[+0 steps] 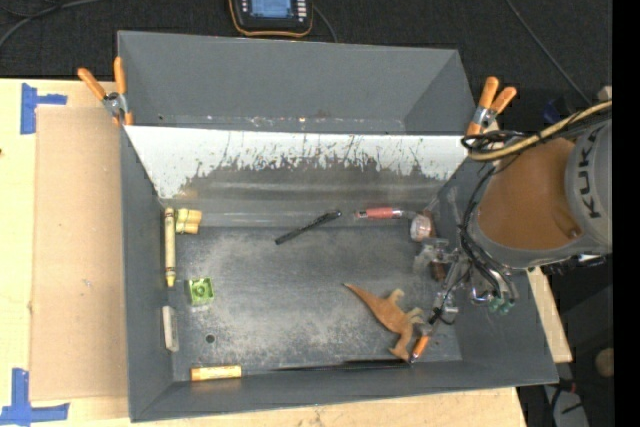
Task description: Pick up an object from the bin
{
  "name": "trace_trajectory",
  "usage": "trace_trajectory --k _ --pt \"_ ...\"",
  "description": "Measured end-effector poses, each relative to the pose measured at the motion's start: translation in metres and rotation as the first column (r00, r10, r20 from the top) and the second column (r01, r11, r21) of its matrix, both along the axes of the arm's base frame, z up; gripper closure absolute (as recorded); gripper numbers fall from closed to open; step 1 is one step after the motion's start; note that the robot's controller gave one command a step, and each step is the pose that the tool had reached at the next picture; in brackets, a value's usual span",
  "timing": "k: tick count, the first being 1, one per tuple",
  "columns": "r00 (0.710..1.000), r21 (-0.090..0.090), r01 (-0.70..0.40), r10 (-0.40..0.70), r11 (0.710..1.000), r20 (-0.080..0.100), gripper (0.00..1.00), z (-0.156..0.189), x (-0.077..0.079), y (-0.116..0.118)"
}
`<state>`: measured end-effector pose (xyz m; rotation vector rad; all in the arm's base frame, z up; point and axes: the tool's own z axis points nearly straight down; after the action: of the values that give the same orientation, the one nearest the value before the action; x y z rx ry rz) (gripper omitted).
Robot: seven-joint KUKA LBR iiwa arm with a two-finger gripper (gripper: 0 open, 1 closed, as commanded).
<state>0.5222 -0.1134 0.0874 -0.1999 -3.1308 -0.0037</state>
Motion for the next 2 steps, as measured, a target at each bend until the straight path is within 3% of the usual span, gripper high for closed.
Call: trace_trajectory --k 1,2 --pt "1.000 -0.003 -0.018 0.018 1.000 0.014 0.00 0.072 -0.007 0.007" --pt "0.993 0.004 -0.122 0.122 0.993 -0.010 0.00 0.011 -0.045 0.040"
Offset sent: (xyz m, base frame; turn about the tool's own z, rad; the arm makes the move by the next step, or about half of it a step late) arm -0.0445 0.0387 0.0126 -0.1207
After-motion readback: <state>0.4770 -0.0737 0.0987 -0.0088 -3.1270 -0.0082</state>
